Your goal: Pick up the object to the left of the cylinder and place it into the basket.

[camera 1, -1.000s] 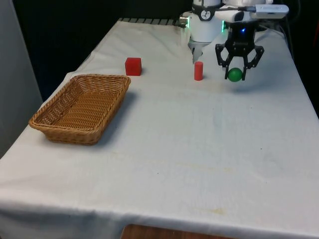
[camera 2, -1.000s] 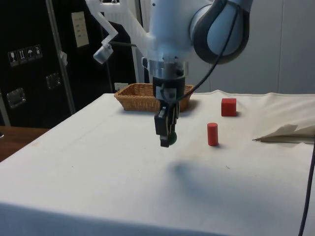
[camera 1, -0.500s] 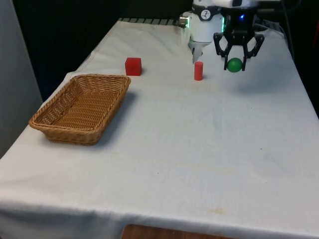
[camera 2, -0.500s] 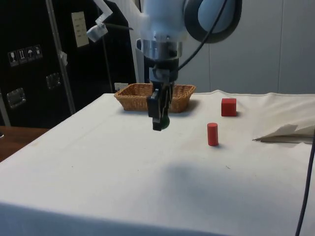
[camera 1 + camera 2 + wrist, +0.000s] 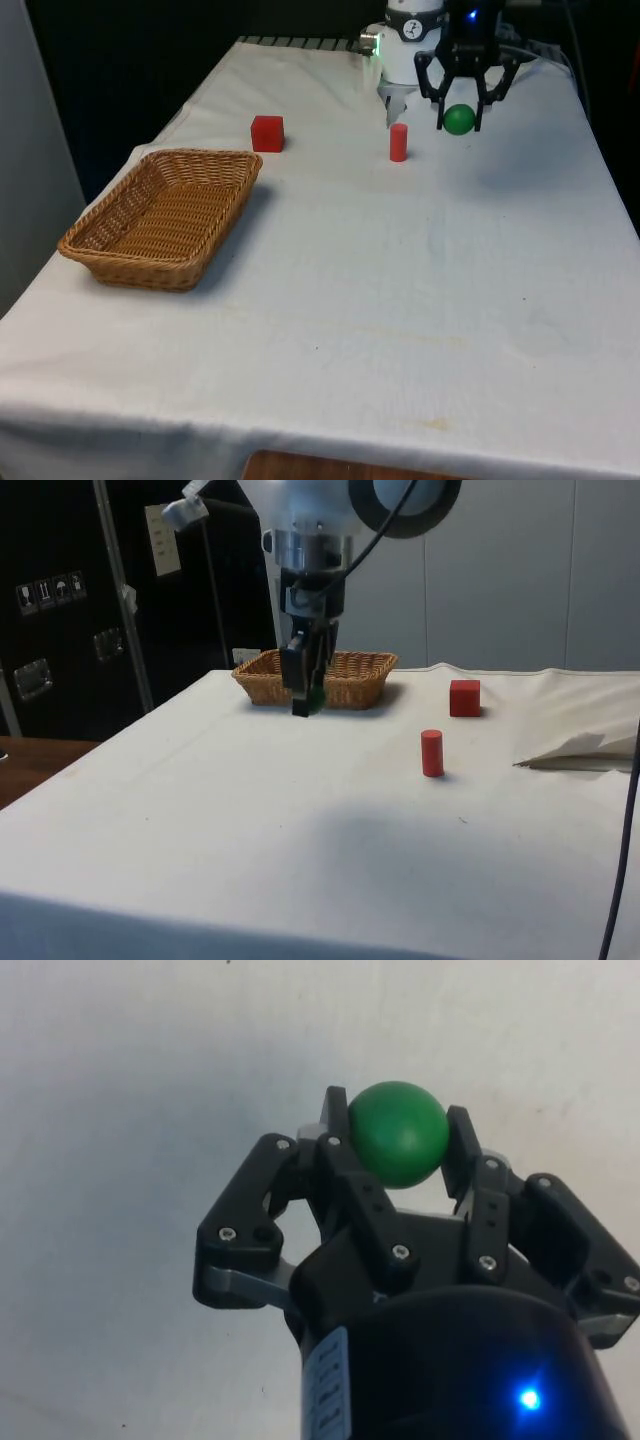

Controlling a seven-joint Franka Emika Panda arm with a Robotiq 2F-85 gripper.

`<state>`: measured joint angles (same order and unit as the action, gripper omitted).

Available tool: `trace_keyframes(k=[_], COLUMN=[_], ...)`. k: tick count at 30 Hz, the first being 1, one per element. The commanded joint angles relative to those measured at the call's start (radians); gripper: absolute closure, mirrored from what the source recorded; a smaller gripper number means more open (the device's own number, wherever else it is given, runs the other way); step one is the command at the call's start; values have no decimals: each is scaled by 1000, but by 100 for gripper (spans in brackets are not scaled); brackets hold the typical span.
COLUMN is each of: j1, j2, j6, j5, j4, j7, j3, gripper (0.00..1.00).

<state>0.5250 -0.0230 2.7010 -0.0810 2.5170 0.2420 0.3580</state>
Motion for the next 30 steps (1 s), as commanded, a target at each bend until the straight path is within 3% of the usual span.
trace_keyframes(k=[1,21,29,30], j1=[-3,-8,-18,-15], j2=[5,-6,-29,-31], j6=[-14,-54,-67,-58], j5=[2,0,17,0], j4=[-6,-87,-133,-131], j7=[-8,-71,-125,-110], j3=[4,83,125,127], gripper=[100,100,100,100])
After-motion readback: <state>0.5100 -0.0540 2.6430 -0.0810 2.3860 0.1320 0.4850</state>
